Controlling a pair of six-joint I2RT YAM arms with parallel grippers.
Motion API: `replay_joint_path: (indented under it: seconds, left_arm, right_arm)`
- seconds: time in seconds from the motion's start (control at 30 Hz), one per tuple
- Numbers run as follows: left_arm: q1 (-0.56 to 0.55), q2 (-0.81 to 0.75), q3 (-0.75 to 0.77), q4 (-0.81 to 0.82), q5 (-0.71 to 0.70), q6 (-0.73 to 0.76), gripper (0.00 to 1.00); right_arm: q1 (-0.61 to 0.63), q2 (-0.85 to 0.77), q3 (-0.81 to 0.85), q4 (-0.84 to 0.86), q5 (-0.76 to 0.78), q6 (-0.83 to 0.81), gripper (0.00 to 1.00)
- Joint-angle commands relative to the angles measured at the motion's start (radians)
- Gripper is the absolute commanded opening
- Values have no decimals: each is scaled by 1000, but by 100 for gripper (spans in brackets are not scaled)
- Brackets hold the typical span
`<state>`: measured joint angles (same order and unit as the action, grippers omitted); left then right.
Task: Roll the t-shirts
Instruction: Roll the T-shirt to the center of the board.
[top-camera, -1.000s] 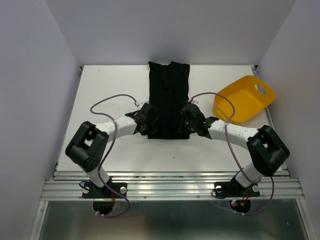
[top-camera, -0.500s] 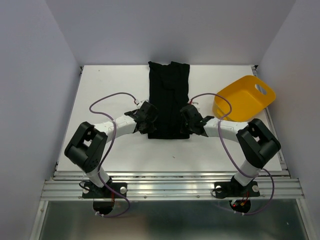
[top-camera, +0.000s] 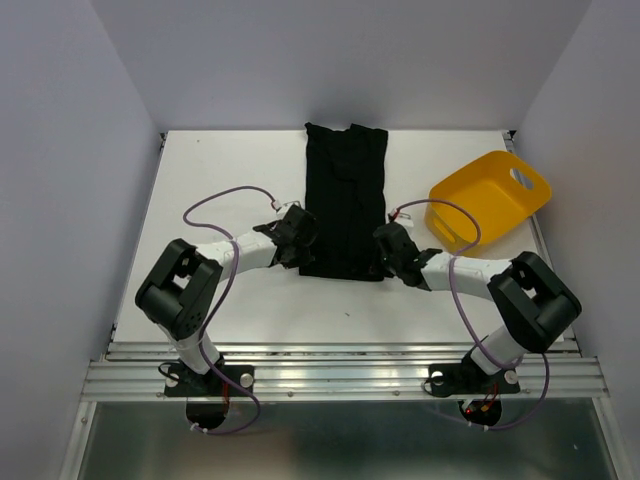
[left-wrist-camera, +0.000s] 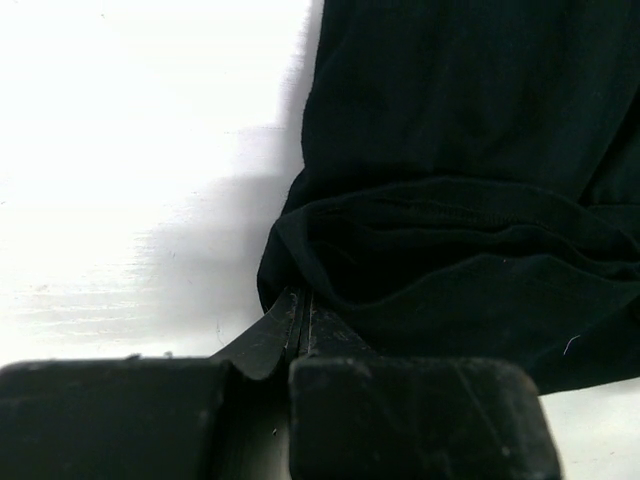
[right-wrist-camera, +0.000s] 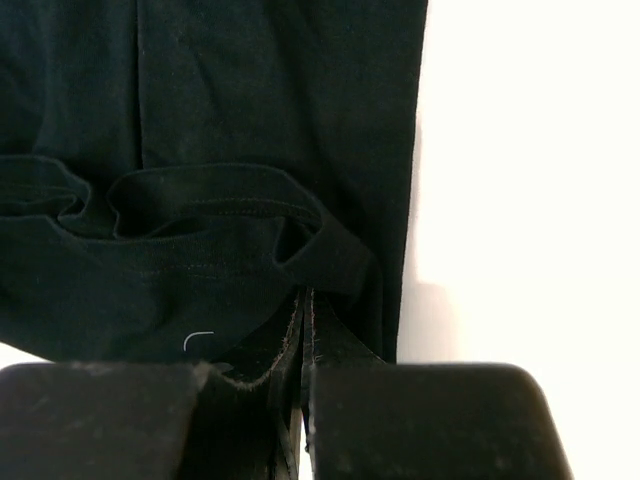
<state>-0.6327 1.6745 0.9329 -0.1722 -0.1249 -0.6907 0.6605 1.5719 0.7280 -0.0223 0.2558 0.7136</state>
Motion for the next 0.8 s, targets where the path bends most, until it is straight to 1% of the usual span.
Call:
replay_joint_path:
  seconds: [0.0, 0.2, 0.27, 0.3, 0.37, 0.43, 0.5, 0.57, 0.6, 0.63, 0.67, 0.7, 0.73, 0.77]
  left_arm:
    - [13, 11, -48, -39, -65, 22, 0]
    - [13, -57, -23, -81, -71, 19, 0]
    - [13, -90, 1, -104, -70, 29, 0]
    - [13, -128, 7, -110, -68, 34, 0]
    - [13, -188, 29, -124, -64, 45, 0]
    - [11, -223, 46, -133, -56, 49, 0]
    - [13, -266, 47, -139, -41, 51, 0]
    - [13, -286, 29, -136, -19, 43, 14]
    - [13, -303, 20, -130, -12, 30, 19]
    - [11, -306, -6, -124, 2, 19, 38]
    - [14, -314, -23, -110, 10, 4, 48]
    - [14, -318, -40, -93, 24, -15, 54]
    - [16, -320, -78, -58, 57, -24, 67]
    - [18, -325, -100, -38, 79, -33, 74]
  right_arm:
    - [-10, -10, -82, -122, 42, 4, 1]
    - [-10, -96, -87, -113, 17, 9, 1]
    - [-10, -142, -70, -114, -10, 1, 1]
    - [-10, -195, -64, -113, -16, -6, 2]
    - [-10, -280, -42, -113, -27, -14, 12]
    - [-19, -329, -33, -119, -30, -19, 26]
    - [-19, -377, -30, -151, -24, -10, 28]
    - [-29, -394, -42, -174, -46, 1, 30]
    - [-41, -397, -67, -174, -61, 21, 31]
    - [-53, -404, -82, -176, -79, 35, 32]
    - [-53, -406, -99, -173, -116, 49, 33]
    - [-71, -406, -113, -172, -137, 76, 35]
    - [-100, -411, -143, -168, -194, 90, 41]
    - [-111, -415, -160, -142, -223, 99, 44]
